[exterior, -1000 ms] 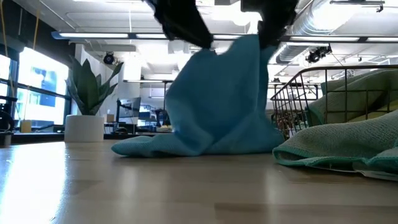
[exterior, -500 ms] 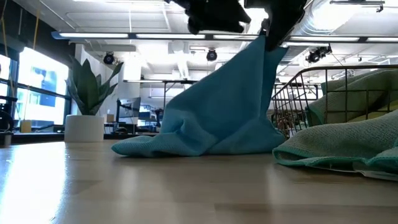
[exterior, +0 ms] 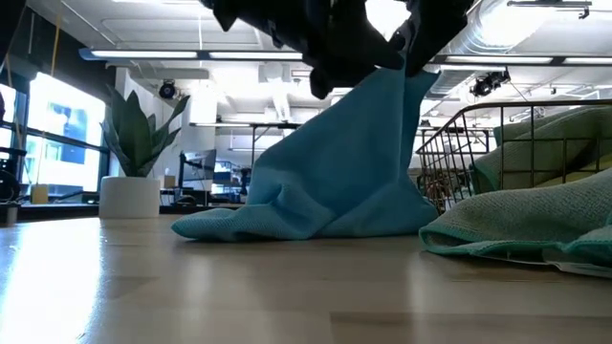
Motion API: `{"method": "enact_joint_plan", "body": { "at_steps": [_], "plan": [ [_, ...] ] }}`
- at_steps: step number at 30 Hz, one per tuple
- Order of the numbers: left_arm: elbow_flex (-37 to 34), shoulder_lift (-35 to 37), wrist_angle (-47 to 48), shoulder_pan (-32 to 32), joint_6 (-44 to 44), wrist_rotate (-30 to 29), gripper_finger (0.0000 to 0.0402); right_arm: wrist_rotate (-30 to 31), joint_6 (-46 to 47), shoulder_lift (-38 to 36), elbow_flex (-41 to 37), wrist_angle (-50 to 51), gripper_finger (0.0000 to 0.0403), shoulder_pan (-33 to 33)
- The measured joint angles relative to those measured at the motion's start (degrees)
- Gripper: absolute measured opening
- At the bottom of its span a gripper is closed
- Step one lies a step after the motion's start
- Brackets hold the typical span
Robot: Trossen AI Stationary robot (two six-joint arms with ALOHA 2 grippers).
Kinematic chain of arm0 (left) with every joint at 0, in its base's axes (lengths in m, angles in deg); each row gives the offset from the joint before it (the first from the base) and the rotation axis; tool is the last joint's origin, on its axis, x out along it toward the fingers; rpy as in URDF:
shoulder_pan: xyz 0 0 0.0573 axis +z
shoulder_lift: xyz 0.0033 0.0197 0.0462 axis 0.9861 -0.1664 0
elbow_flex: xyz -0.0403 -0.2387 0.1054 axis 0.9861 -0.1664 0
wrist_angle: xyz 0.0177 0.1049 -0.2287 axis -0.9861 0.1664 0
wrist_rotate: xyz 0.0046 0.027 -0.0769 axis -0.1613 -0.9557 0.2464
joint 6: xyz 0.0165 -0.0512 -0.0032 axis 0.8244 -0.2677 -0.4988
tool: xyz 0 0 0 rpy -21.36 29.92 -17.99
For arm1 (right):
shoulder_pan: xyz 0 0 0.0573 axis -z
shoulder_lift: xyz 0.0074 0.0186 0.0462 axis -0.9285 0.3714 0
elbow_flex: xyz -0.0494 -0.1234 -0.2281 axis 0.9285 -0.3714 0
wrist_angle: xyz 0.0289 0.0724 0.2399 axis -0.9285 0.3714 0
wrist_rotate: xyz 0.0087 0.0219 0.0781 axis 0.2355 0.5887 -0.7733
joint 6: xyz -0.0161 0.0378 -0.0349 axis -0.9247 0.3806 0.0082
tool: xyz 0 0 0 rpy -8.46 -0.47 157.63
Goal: Fold microfiber towels
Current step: Fold the blue microfiber cloth
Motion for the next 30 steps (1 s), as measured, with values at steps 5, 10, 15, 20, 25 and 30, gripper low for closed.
{"method": "enact_joint_plan", "body": {
  "at_steps": [5,10,15,20,25,30],
  "plan": [
    [0.0,-0.58,0.71,0.2,-0.05,5.35,0.0184,0.15,-0.58,0.0,0.0,0.19,0.0,-0.32],
    [0.0,-0.66,7.01,0.27,1.53,13.1,0.0184,0.74,-0.44,0.0,0.0,2.99,0.0,-0.32],
    [0.0,-0.69,16.99,0.23,4.19,16.86,0.0184,1.0,-0.41,0.0,0.0,4.34,0.0,-0.32],
    [0.0,-0.69,25.57,0.21,5.13,17.01,0.0184,1.05,-0.4,0.0,0.0,4.52,0.0,-0.29],
    [0.0,-0.07,32.8,-0.11,3.27,18.44,0.0184,1.91,0.38,0.0,0.0,5.33,0.0,-0.29],
    [0.07,1.24,31.62,-2.54,-4.07,20.63,0.0184,5.3,0.54,0.0,0.0,6.21,0.0,-0.29]
  ]
}}
